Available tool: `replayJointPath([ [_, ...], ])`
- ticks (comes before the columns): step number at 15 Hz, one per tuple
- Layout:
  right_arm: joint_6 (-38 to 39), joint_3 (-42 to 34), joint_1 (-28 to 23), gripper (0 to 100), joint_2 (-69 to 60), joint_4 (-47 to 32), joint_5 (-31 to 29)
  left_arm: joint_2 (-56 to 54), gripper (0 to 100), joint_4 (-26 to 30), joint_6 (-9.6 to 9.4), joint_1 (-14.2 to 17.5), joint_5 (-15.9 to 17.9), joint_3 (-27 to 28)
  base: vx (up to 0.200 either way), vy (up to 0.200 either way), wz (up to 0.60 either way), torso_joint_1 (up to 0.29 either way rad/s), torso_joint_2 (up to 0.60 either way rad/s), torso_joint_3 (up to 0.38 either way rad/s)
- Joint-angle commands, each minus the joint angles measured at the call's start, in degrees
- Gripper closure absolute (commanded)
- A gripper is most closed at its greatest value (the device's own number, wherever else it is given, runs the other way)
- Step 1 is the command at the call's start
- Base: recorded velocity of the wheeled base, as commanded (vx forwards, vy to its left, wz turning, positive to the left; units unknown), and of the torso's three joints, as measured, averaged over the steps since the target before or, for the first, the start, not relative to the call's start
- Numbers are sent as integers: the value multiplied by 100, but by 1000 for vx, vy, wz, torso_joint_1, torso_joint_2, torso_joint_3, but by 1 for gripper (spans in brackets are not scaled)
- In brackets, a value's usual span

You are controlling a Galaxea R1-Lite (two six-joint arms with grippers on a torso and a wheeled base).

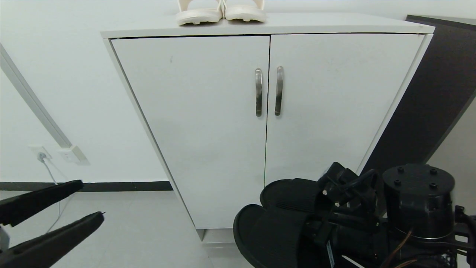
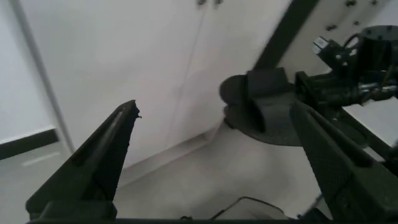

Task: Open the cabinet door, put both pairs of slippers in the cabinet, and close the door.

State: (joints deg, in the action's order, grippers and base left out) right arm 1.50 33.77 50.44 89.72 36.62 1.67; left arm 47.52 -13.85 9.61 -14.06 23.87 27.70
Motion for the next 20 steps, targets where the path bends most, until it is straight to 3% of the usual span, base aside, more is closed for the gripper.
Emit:
replayJointPath([
  [1,-1,-2,9,100,-7,3,0,1154,0,-224,-3,-387,-14,430,0,0,0,0,0,0],
  [4,-1,-19,0,100,-7,3,0,2051,0,-856,24,-607,-14,834,0,0,0,0,0,0],
  [5,-1,-37,0,100,-7,3,0,2350,0,-1138,50,-836,-31,957,0,0,0,0,0,0],
  [7,-1,-46,-8,100,10,3,0,2780,0,-1516,252,-1196,-198,1273,0,0,0,0,0,0],
  [9,-1,-63,0,100,19,-6,9,3088,0,-1551,454,-1583,-321,1642,0,0,0,0,0,0],
  [14,-1,-169,0,100,80,3,18,4116,0,-1568,463,-1917,-242,2680,0,0,0,0,0,0],
  [16,-1,-186,0,100,124,3,132,4380,0,-1551,481,-2040,-102,3163,0,0,0,0,0,0],
  [19,-1,-230,0,100,107,12,141,4837,0,-1516,639,-2172,496,3989,0,0,0,0,0,0],
  [20,-1,-230,0,100,116,21,141,4960,0,-1489,850,-2198,645,4270,0,0,0,0,0,0],
])
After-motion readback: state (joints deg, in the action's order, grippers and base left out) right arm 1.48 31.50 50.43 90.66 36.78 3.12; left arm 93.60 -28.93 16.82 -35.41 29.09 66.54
